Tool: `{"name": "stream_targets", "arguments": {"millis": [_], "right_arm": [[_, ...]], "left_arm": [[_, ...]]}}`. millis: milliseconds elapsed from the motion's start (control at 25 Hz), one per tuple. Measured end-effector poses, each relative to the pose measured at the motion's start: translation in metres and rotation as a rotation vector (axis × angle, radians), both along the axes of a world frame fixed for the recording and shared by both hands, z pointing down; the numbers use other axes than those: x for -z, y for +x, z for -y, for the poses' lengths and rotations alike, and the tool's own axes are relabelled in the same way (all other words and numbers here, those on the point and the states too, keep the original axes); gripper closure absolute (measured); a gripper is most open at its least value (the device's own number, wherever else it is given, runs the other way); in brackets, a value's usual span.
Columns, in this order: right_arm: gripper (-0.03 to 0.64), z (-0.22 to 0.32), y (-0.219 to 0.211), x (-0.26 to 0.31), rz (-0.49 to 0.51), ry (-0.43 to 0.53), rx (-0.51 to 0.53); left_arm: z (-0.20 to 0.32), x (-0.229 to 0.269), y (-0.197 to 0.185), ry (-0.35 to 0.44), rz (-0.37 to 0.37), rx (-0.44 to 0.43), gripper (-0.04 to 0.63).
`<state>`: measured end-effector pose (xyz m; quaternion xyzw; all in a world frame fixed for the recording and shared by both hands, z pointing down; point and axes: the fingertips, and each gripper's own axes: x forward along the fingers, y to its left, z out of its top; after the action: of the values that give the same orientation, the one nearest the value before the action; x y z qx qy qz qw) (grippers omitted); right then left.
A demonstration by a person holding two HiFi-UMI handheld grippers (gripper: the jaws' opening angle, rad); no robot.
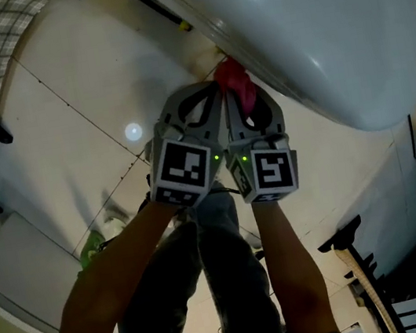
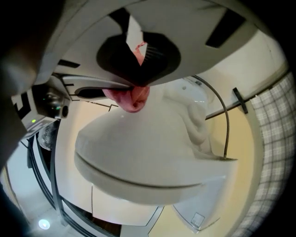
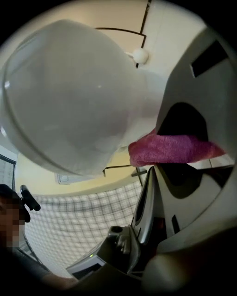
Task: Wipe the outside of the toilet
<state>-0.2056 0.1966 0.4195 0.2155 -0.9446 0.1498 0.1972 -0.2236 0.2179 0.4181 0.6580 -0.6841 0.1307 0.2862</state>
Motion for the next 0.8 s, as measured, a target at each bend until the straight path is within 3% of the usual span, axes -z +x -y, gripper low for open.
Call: {"name": "stream_targets", "arguments": {"millis": [120,280,480,720,800], "right_arm": [[0.532,-0.025,-0.005,0.071,0.029,-0.036,0.016],[0.532,-0.056,-0.005,0.207,0.083,-0.082,0.02],[0.532,-0.051,-0.014,0.383,0.211,-0.082,0.022],[0.531,-0.016,-0.025,0.547,0.334,0.024,0.223],[0.531,0.001,-0.016,0.582,0.352,0.039,0.288]], "left_arm": [[-0.015,0.07,-0.011,-0.01,0.038,-0.001,0.578],[-0.042,0.196,-0.018,-0.008,0.062,0.016,0.578],[-0.053,0.357,-0.031,0.09,0.087,0.124,0.58],[-0.01,0.53,-0.052,0.25,0.308,0.254,0.58],[0.005,0.569,-0.047,0.287,0.342,0.305,0.581]]}}
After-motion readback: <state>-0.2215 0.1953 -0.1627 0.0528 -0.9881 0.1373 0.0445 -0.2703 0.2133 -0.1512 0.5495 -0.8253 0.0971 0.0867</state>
